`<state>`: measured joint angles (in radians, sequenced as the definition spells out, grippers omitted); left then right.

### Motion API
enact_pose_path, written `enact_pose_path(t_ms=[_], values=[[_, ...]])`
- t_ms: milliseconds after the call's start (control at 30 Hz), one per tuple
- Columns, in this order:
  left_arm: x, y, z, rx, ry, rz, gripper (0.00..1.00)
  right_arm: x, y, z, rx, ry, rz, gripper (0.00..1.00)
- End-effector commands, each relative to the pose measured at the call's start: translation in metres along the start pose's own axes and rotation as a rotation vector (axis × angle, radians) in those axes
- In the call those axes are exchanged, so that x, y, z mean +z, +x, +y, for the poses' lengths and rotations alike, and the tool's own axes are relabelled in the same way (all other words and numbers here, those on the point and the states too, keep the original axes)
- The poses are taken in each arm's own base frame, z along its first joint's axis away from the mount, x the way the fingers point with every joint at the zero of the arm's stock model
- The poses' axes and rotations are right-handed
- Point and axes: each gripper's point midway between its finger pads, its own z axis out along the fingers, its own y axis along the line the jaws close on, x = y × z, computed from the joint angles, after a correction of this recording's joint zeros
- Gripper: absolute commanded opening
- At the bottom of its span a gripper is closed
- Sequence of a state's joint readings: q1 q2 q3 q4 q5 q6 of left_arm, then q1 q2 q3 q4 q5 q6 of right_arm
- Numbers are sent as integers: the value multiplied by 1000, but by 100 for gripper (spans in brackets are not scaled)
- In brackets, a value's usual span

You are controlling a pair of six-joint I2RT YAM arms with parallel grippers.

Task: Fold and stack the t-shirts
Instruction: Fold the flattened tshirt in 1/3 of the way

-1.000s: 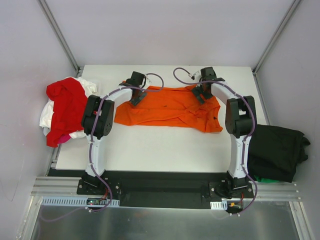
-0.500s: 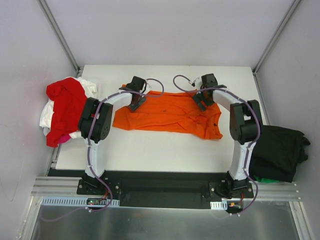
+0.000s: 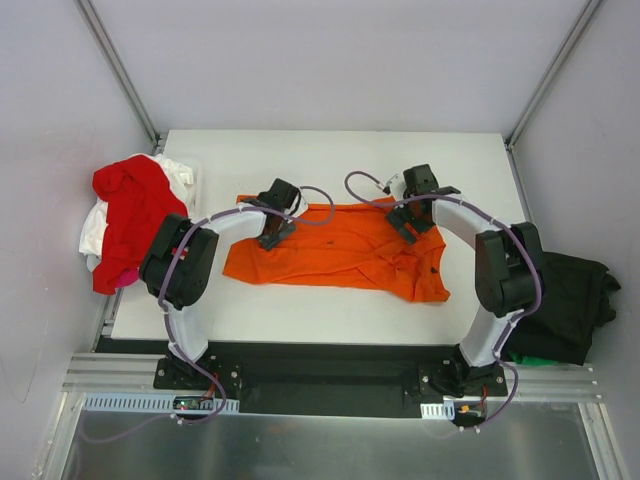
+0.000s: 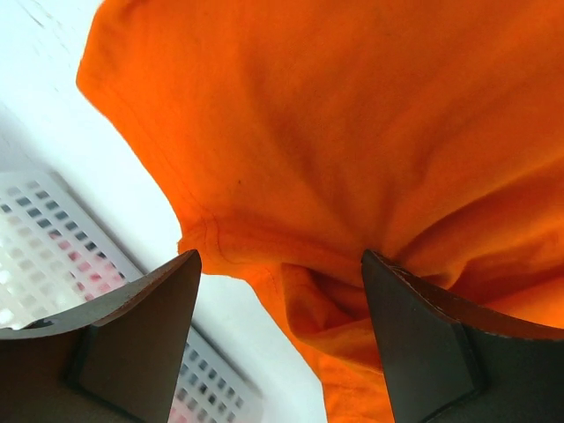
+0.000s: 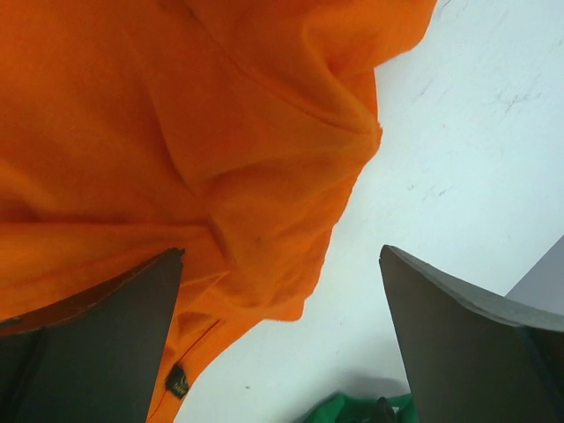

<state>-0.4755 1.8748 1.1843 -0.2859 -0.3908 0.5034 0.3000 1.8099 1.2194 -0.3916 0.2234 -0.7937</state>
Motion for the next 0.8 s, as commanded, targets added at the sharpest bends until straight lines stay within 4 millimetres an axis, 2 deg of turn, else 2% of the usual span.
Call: enact_pose_path(t_ms=[0,267,400,467,600,767], values=[[-15,29,-27,3,59,61,74,-27,3,8,2,-11,-27,99],[-16,45,-38,-8,75,87,74,-28,22,34,-36,-37,8,99],[-16,51,-39,-5,71,100,74,-31,26,38,-36,-35,6,99],[-18,50,-35,-9,55,97,73,-34,23,33,-30,-14,-11,99],[-29,30,-18,-38,17,38,74,-44,13,26,-24,-3,-38,99],[-52,-7,13,-79,-45,-68,75,-69,-23,3,4,46,-142,96]])
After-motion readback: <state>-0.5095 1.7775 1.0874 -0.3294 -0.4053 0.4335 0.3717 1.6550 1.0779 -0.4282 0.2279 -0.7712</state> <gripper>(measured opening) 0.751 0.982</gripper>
